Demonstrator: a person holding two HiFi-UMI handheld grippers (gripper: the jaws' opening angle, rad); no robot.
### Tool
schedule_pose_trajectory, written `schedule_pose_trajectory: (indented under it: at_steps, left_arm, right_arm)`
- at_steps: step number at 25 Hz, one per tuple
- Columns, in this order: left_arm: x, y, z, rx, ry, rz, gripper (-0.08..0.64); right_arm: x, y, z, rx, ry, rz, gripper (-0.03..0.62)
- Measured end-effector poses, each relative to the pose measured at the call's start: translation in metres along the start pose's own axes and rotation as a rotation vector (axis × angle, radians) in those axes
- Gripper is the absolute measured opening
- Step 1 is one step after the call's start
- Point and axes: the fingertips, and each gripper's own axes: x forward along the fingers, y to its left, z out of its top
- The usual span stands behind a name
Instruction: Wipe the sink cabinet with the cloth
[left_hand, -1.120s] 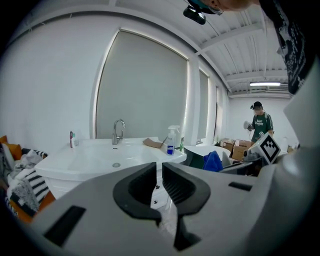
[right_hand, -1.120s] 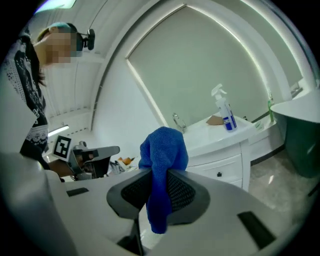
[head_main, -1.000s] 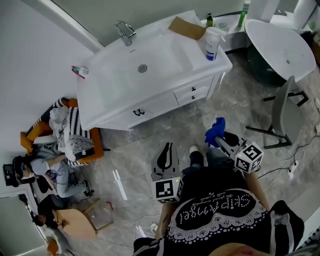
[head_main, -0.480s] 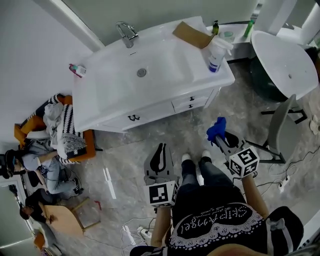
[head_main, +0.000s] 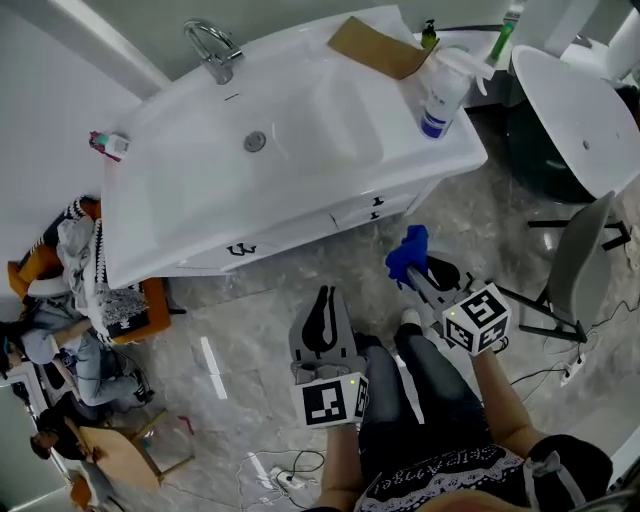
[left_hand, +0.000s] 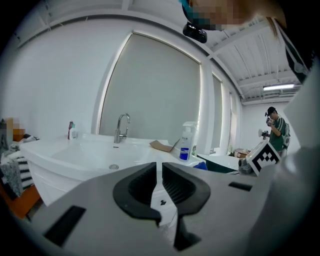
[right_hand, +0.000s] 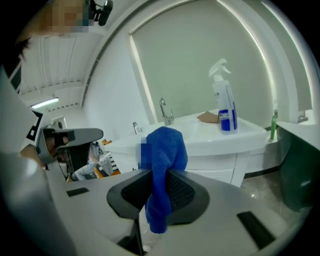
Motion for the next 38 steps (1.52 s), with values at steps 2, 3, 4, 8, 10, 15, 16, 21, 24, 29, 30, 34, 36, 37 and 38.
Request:
schedule_pose_trajectory:
  at_steps: [2,3,4,8,10,15,16,21,24,29,30,34,36,37,38]
  left_arm:
    - [0.014,0.005,-0.027,0.018,-0.005,-0.012,0.038]
    - [0.021,0.008,-0.042,0.027,-0.014,-0.008,0.038]
    - [0.030,0.012,-0.057,0.032,-0.031,0.001,0.038]
    - [0.069,0.028,-0.125,0.077,-0.092,-0.018,0.038]
    - [0.085,0.030,-0.166,0.094,-0.096,-0.066,0.036]
    - [0.126,0.044,-0.236,0.118,-0.160,-0.111,0.009]
    - [0.133,0.045,-0.244,0.122,-0.183,-0.123,0.006]
    - [0.161,0.052,-0.277,0.048,-0.316,-0.157,0.006]
    - [0.168,0.068,-0.304,0.069,-0.314,-0.080,0.006]
    - [0.184,0.060,-0.293,0.090,-0.311,-0.091,0.006]
    - [0.183,0.055,-0.296,0.080,-0.308,-0.115,0.006]
    - [0.189,0.050,-0.345,0.060,-0.196,-0.147,0.006]
    - [0.195,0.045,-0.343,0.071,-0.209,-0.156,0.006]
    - [0.195,0.043,-0.341,0.070,-0.215,-0.162,0.006]
    - [0.193,0.042,-0.341,0.061,-0.214,-0.164,0.006]
  right_arm:
    - [0.026,-0.005,-0.016,0.009,-0.027,-0.001,0.080]
    - [0.040,-0.009,-0.026,-0.002,-0.051,-0.013,0.080]
    - [0.054,-0.014,-0.037,-0.018,-0.078,-0.030,0.080]
    - [0.113,-0.041,-0.071,-0.102,-0.200,-0.082,0.080]
    - [0.136,-0.051,-0.084,-0.124,-0.259,-0.075,0.080]
    - [0.178,-0.056,-0.089,-0.224,-0.434,-0.034,0.078]
    - [0.184,-0.054,-0.086,-0.243,-0.480,-0.021,0.078]
    - [0.208,-0.054,-0.082,-0.362,-0.650,0.007,0.077]
    - [0.214,-0.047,-0.079,-0.399,-0.700,0.014,0.077]
    - [0.218,-0.033,-0.071,-0.403,-0.720,0.012,0.077]
    - [0.222,-0.032,-0.072,-0.416,-0.713,0.005,0.077]
    - [0.229,-0.030,-0.078,-0.428,-0.721,-0.008,0.077]
    - [0.228,-0.031,-0.076,-0.433,-0.733,-0.039,0.077]
    - [0.228,-0.032,-0.076,-0.444,-0.734,-0.056,0.077]
    - [0.229,-0.033,-0.077,-0.452,-0.729,-0.064,0.077]
